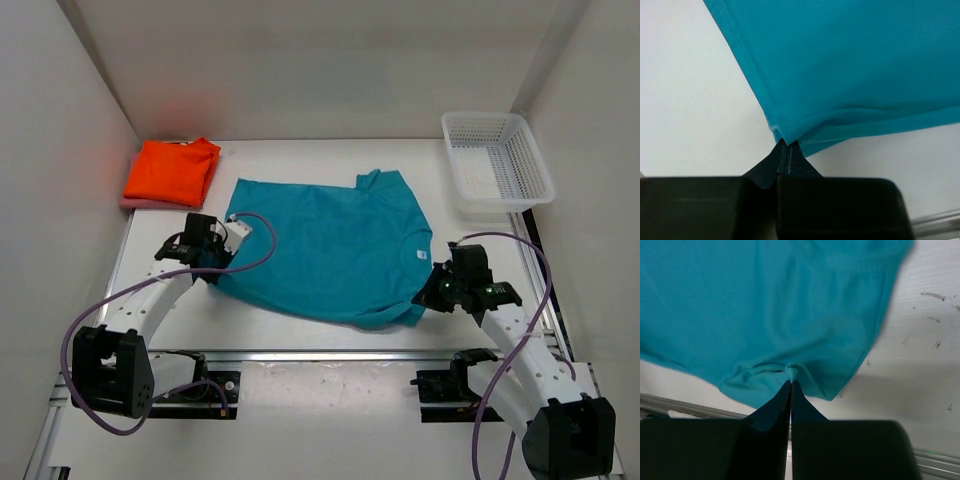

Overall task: Fold and stack the t-shirts
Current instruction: Flatten out the tshirt, then grap the side of the flattened tshirt closest away from the robot with both arms, then fold the flattened tshirt in 1/3 of the way

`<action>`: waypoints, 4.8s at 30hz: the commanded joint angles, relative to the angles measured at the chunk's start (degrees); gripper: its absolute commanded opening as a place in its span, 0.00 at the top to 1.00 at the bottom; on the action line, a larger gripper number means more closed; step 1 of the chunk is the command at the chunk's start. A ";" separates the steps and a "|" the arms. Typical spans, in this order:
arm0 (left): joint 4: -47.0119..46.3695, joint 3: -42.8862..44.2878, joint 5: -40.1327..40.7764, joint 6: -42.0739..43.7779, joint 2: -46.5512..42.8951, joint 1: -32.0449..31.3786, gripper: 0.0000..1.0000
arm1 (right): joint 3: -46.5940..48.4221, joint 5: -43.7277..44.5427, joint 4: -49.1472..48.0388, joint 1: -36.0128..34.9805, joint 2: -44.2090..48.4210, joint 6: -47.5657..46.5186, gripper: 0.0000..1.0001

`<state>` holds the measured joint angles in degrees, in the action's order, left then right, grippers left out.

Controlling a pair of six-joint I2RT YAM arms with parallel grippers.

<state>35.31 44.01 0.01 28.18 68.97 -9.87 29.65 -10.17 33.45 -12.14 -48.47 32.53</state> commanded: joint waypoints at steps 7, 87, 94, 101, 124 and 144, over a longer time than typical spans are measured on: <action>3.10 -2.70 1.13 -4.63 -2.52 0.20 1.00 | 0.14 -5.90 -7.86 4.05 -4.77 -1.32 1.00; 5.29 15.05 0.61 -16.93 29.11 7.93 0.52 | 7.62 -4.68 -12.08 16.09 -27.73 -4.50 0.40; 4.68 15.49 0.16 -17.73 29.82 7.76 0.53 | 6.04 -5.90 -17.01 15.66 -29.84 -0.11 0.44; 4.50 16.11 -2.12 -18.08 30.96 7.67 0.73 | 6.56 -7.75 -12.81 16.44 -33.10 1.30 0.93; 13.46 10.75 6.05 -13.24 22.09 8.02 0.80 | 9.45 -3.20 7.58 15.76 -19.84 0.78 0.85; 18.56 16.46 7.29 -11.49 22.70 8.28 0.67 | 9.55 -3.98 9.72 12.60 -10.42 4.90 0.84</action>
<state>52.60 58.30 6.68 15.92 93.73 -1.74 38.63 -14.72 45.23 2.68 -61.30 35.16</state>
